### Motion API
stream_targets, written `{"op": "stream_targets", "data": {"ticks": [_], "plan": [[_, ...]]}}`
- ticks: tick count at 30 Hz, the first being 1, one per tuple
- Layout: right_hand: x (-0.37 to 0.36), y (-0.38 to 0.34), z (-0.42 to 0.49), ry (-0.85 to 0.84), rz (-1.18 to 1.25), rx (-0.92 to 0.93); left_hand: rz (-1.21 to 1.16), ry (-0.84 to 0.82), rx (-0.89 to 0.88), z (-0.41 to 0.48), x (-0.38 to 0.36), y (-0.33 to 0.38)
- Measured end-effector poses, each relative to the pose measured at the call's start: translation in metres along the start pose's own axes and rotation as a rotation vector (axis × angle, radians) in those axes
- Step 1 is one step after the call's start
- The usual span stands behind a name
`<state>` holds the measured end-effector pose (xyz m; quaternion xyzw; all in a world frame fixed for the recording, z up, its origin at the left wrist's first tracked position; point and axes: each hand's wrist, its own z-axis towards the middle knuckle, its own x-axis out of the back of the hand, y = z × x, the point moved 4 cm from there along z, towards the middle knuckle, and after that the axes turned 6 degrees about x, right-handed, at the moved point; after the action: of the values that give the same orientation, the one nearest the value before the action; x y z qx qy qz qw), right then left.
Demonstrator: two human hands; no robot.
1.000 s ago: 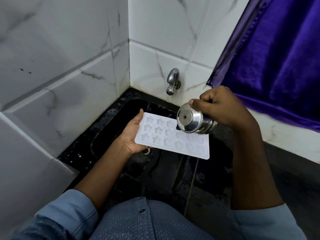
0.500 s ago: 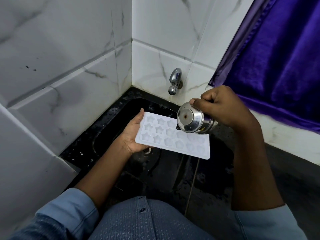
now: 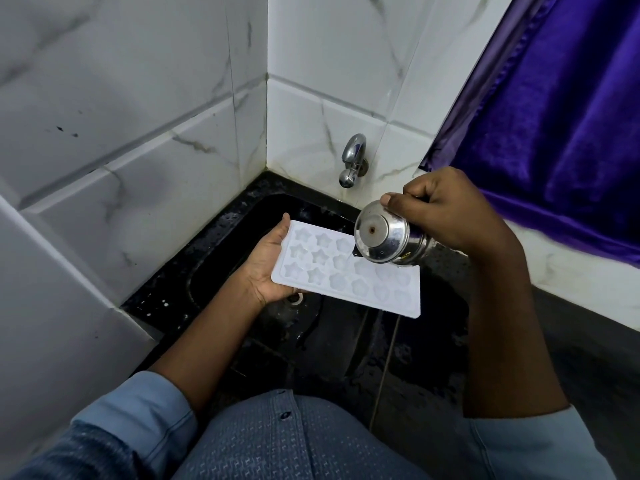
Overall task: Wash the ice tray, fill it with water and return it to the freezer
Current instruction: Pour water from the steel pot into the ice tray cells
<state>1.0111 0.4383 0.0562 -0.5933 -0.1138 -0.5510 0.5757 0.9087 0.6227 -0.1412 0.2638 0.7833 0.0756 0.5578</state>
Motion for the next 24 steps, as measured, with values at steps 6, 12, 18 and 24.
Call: {"op": "stream_targets", "data": {"ticks": [6, 12, 18, 24], "plan": [[-0.001, 0.001, 0.002, -0.006, 0.004, -0.004, 0.000, 0.005, -0.001, 0.001, 0.000, 0.001], [-0.005, -0.003, 0.004, -0.005, 0.013, -0.003, -0.004, 0.009, 0.001, 0.006, 0.002, 0.003], [-0.009, -0.006, 0.012, -0.002, 0.004, 0.010, 0.014, 0.025, 0.017, 0.007, 0.002, 0.001], [-0.010, -0.009, 0.016, -0.002, 0.022, 0.024, 0.002, 0.048, 0.025, 0.010, 0.001, -0.001]]}}
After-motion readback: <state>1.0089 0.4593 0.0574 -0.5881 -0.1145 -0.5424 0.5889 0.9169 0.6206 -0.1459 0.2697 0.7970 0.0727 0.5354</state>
